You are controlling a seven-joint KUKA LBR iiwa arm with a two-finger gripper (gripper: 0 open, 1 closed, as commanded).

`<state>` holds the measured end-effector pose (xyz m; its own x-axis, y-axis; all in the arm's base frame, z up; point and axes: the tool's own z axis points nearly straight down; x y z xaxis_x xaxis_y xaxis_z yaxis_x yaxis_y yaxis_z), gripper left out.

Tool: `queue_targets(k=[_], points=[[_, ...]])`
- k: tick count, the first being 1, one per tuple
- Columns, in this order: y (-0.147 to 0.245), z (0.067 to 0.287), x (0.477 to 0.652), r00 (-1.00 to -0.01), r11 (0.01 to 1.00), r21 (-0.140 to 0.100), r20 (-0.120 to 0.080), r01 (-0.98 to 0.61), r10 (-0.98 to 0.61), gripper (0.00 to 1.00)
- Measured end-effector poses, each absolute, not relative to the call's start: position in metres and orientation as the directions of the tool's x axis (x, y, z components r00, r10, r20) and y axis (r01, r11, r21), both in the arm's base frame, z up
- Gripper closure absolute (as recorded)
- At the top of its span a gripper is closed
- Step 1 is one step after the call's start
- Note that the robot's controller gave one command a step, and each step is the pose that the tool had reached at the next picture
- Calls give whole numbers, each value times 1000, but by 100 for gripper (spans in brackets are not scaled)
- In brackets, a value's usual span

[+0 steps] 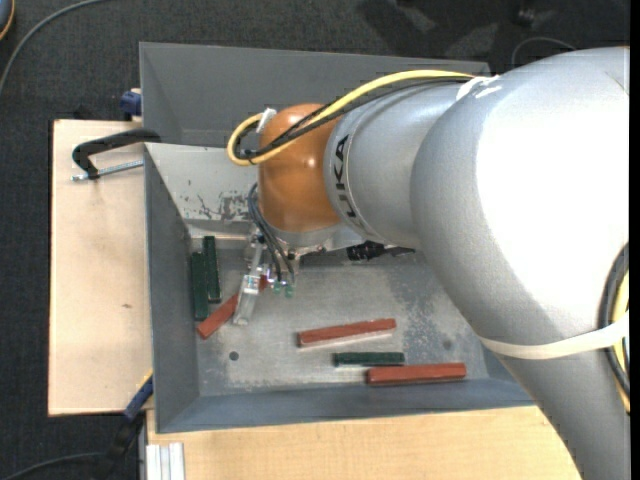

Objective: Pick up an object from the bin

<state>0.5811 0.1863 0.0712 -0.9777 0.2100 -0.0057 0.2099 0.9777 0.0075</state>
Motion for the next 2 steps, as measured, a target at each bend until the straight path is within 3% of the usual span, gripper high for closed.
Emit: queue_targets(k=[1,2], points=[[181,71,580,-977,977,1,0,214,214,100],[202,254,604,-974,974,9,-13,228,228,100]])
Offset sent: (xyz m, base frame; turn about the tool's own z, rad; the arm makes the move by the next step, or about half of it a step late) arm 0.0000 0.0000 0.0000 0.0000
